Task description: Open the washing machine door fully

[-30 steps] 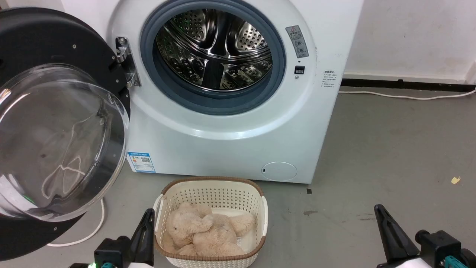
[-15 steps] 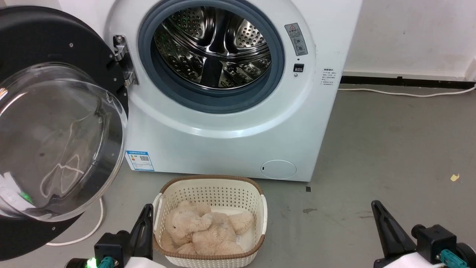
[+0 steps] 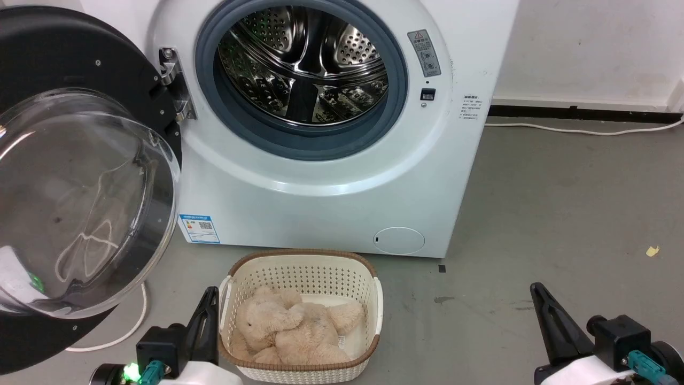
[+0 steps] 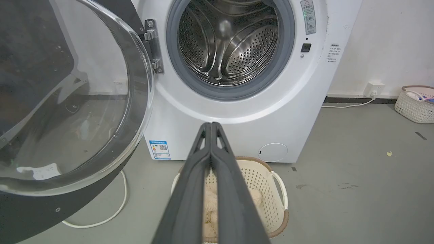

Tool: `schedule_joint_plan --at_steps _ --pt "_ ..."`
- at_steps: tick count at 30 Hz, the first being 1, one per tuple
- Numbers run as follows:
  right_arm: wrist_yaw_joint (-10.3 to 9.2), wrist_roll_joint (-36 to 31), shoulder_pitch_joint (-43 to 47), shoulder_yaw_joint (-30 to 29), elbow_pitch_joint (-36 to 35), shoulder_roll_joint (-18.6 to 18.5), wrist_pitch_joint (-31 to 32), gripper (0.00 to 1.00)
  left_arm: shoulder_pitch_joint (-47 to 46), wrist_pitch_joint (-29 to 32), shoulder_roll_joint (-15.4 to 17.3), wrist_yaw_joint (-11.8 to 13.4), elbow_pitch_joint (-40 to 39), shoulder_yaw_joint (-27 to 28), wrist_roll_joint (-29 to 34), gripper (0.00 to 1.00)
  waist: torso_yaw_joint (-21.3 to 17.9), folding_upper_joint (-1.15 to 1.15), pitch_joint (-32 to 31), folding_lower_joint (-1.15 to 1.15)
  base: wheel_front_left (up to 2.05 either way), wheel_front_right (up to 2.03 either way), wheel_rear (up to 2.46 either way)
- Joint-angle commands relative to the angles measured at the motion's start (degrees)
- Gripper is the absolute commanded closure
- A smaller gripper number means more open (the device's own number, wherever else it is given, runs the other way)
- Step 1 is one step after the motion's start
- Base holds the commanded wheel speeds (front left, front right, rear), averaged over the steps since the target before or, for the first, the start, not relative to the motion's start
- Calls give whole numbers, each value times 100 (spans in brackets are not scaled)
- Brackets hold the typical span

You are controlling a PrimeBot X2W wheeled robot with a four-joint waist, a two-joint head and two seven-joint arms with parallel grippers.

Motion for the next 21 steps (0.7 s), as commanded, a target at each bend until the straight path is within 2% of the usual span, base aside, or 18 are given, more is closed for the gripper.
schedule_joint_plan --at_steps 1,21 --pt "-3 -35 -77 13 9 10 21 100 -103 9 -28 -35 21 34 48 100 -1 0 2 0 0 0 0" --pt "-4 -106 -235 70 33 12 176 100 -253 161 -198 -162 71 259 339 100 -33 0 67 0 0 0 0"
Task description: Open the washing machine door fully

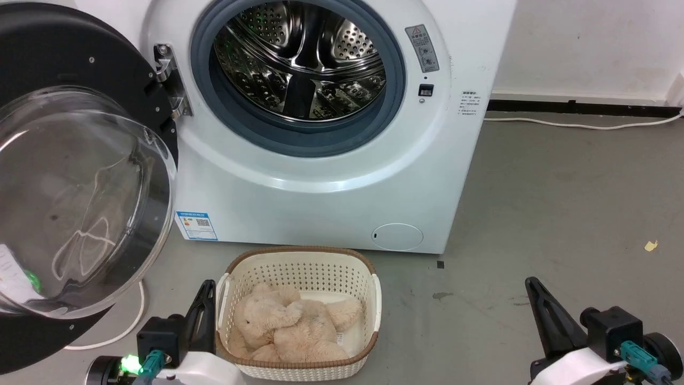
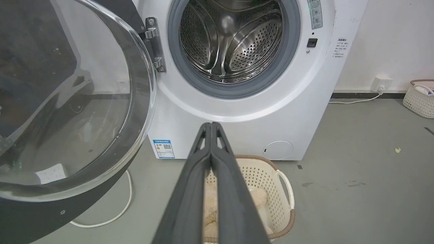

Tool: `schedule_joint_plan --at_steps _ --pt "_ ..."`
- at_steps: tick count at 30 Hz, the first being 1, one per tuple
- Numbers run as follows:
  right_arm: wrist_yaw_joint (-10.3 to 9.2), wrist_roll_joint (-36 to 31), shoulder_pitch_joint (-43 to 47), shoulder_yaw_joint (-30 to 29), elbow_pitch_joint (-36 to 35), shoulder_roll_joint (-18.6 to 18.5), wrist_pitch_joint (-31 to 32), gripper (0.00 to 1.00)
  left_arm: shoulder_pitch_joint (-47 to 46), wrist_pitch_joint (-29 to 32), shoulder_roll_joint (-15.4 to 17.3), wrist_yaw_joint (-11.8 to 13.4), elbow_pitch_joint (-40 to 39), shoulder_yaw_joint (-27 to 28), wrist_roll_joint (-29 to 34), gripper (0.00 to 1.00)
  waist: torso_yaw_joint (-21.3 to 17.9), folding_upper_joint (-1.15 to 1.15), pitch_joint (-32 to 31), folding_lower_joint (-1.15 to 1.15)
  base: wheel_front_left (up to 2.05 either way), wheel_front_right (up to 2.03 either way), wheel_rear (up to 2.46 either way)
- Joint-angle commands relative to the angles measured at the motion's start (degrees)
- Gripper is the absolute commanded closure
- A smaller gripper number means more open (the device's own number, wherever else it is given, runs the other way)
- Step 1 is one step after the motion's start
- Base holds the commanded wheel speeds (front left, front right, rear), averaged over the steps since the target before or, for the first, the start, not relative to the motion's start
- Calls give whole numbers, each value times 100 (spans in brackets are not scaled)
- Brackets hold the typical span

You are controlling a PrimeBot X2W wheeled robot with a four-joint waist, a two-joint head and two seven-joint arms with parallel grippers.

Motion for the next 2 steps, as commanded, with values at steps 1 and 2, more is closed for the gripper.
schedule_joint_plan --at_steps 1,2 --pt "-4 -22 -98 14 18 12 19 100 -119 18 -32 -28 10 31 49 100 -1 0 3 0 0 0 0" --pt "-4 -25 -105 16 20 12 27 100 -126 26 -40 -34 13 42 63 100 -3 0 6 0 0 0 0"
